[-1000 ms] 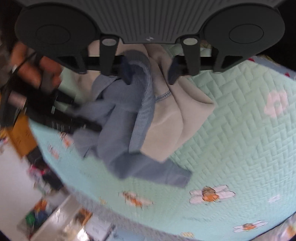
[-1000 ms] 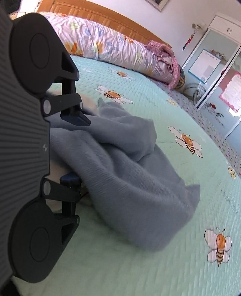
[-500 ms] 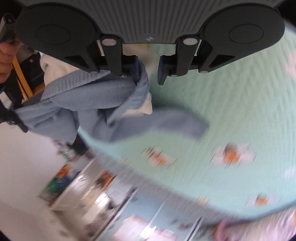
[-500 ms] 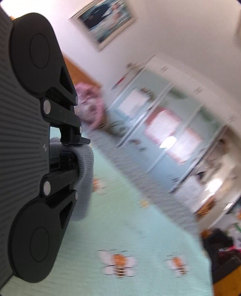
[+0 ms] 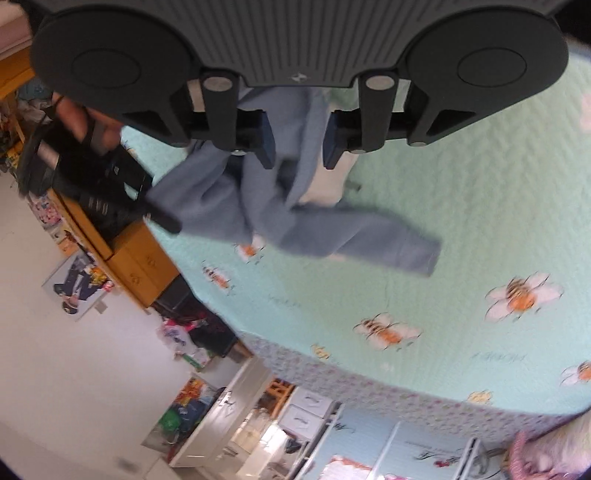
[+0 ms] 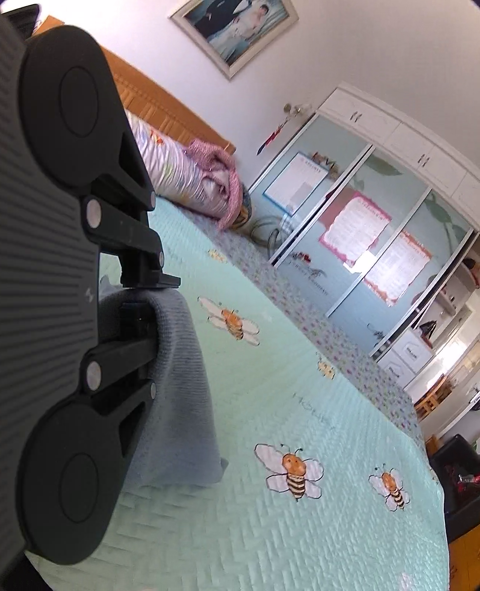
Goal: Fold clothes
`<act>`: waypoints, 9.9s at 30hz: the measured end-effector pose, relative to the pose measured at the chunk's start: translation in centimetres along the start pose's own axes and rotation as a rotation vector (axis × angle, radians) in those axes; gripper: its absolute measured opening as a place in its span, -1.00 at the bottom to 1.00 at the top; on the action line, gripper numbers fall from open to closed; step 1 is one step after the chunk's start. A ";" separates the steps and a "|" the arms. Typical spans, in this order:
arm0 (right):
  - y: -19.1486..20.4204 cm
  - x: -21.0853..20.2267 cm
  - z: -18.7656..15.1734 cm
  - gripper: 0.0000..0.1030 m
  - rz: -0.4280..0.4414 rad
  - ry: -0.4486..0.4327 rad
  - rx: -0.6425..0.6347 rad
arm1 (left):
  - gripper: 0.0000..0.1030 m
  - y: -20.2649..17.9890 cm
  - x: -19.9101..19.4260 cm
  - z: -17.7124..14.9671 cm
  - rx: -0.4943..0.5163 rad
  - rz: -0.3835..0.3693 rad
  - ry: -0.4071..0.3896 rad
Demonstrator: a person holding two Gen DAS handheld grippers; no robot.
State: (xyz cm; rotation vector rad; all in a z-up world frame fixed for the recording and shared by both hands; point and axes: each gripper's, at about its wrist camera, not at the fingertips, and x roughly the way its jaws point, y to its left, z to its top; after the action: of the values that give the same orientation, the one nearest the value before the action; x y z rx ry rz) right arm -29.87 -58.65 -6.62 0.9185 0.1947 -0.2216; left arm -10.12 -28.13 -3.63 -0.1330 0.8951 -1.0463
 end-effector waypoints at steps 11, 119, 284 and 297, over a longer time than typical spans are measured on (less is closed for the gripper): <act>-2.7 -3.7 -1.1 -0.85 0.039 -0.002 0.119 | -0.06 -6.6 18.5 0.7 0.169 0.088 0.371; 1.2 2.5 -0.1 -0.74 -0.032 0.159 0.025 | -0.77 3.6 -4.5 1.8 -0.102 0.050 -0.403; 5.3 4.2 -0.8 -0.78 0.201 0.152 -0.380 | -0.74 -1.5 2.0 -5.0 0.639 -0.004 -0.130; 4.8 2.8 -0.2 -0.78 0.221 0.156 -0.381 | -0.24 -5.2 7.3 -3.9 0.652 -0.148 -0.048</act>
State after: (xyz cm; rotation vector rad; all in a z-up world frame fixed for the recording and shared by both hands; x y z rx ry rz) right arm -25.95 -55.95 -3.83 0.5714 0.2675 0.0919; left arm -14.97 -35.47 -7.83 0.3248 0.4705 -1.4189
